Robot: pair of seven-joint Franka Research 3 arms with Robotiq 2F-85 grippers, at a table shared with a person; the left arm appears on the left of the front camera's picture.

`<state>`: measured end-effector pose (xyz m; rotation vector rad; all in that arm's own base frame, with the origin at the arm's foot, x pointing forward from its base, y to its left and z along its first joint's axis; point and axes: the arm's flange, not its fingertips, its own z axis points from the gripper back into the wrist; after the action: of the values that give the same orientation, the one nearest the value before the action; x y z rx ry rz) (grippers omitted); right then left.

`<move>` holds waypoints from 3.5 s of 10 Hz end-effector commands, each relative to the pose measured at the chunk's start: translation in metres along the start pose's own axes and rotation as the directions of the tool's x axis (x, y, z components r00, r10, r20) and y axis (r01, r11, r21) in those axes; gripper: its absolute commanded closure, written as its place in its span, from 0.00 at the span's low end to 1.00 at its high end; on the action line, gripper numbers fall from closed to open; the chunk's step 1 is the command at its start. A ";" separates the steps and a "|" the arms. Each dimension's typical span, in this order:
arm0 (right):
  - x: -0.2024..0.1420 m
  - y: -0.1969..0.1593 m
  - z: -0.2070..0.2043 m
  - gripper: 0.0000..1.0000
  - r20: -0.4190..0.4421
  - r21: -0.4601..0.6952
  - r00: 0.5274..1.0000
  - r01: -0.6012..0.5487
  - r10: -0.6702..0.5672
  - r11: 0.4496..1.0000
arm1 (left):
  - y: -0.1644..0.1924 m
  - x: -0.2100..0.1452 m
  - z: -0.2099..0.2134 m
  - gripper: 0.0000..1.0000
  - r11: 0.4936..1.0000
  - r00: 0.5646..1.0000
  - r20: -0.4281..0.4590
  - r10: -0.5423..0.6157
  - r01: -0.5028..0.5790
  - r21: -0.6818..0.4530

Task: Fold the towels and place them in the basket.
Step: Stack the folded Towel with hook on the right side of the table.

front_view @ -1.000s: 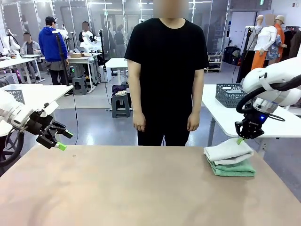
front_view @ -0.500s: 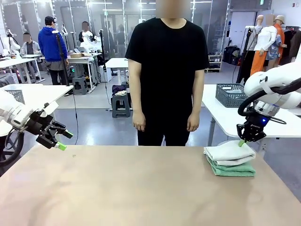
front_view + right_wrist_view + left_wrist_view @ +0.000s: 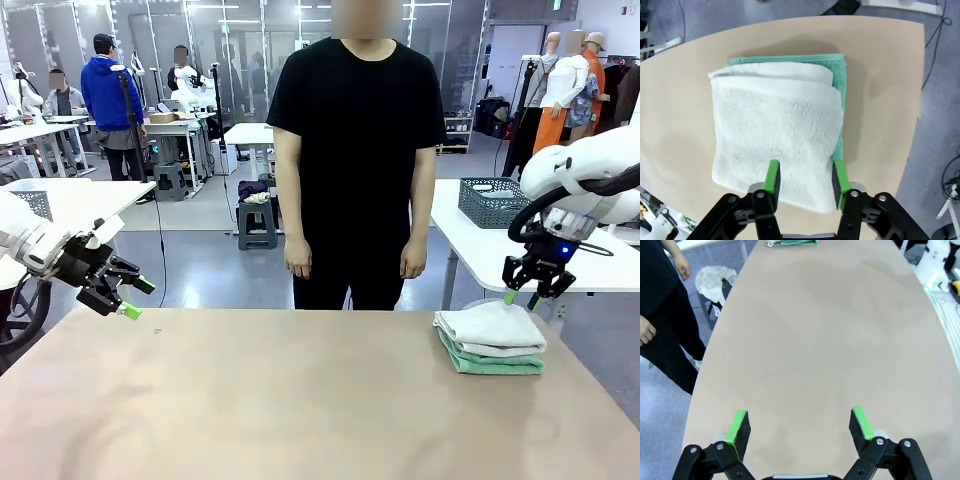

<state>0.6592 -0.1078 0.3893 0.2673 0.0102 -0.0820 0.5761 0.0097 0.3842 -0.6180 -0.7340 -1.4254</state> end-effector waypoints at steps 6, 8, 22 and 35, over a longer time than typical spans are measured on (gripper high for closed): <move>-0.179 0.144 0.218 0.00 0.145 -0.174 0.989 0.005 0.021 0.985 | 0.000 0.001 0.001 0.13 1.000 1.000 0.001 -0.002 0.002 0.002; -0.224 0.163 0.252 0.00 0.244 -0.150 0.969 -0.007 0.044 0.989 | 0.000 0.001 0.001 0.13 1.000 1.000 0.001 -0.002 0.002 0.002; -0.252 0.175 0.279 0.00 0.283 -0.137 0.956 -0.034 0.072 0.990 | 0.000 0.001 0.001 0.13 1.000 1.000 0.001 -0.002 0.002 0.002; -0.252 0.175 0.279 0.00 0.283 -0.137 0.956 -0.034 0.072 0.990 | 0.000 0.001 0.001 0.13 1.000 1.000 0.001 -0.002 0.002 0.002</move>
<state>0.4209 0.0072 0.7068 0.1187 -0.2890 -0.0651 0.5760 0.0097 0.3844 -0.6179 -0.7342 -1.4256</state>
